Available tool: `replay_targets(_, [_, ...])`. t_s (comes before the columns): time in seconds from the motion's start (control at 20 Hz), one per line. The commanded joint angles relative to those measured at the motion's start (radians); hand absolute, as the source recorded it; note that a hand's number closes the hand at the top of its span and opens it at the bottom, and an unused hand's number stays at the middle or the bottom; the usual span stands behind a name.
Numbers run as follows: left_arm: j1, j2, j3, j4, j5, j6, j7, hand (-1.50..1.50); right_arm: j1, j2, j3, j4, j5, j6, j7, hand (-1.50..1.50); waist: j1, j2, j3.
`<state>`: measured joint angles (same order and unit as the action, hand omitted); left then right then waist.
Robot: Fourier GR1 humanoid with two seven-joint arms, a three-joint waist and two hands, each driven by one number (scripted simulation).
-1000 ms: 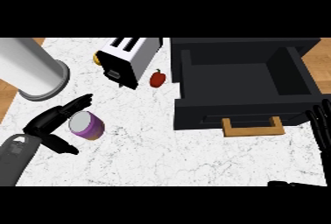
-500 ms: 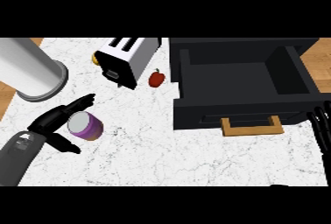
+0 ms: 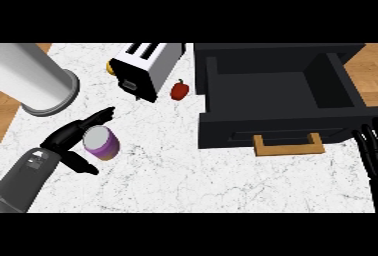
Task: Pick up the can, place it into the drawer and close the drawer
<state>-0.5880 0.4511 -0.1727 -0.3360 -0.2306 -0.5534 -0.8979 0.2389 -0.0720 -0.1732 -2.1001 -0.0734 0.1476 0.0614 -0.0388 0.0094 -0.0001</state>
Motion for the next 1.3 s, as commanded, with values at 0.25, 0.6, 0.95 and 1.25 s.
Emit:
replay_targets(0.25, [-0.038, -0.069, -0.024, 0.063, -0.005, -0.124, -0.103, -1.5, 0.018, 0.013, 0.007, -0.04, -0.03, 0.011, 0.019, -1.5, -0.005, 0.004, -0.004])
replay_targets(0.6, [-0.005, -0.099, -0.063, 0.038, -0.012, -0.144, -0.121, -1.5, 0.038, 0.02, -0.003, 0.004, -0.006, 0.02, -0.04, -1.5, 0.011, -0.001, -0.002])
replay_targets(0.95, [-0.035, -0.13, -0.07, 0.008, 0.025, -0.198, -0.087, 1.5, 0.021, -0.006, -0.043, -0.042, -0.053, 0.017, 0.025, -1.5, 0.014, -0.003, -0.002])
replay_targets(1.25, [-0.055, -0.129, 0.013, -0.001, 0.138, -0.185, 0.03, 1.5, 0.089, 0.032, -0.027, -0.015, -0.019, 0.029, -0.044, -1.5, 0.028, -0.009, 0.0])
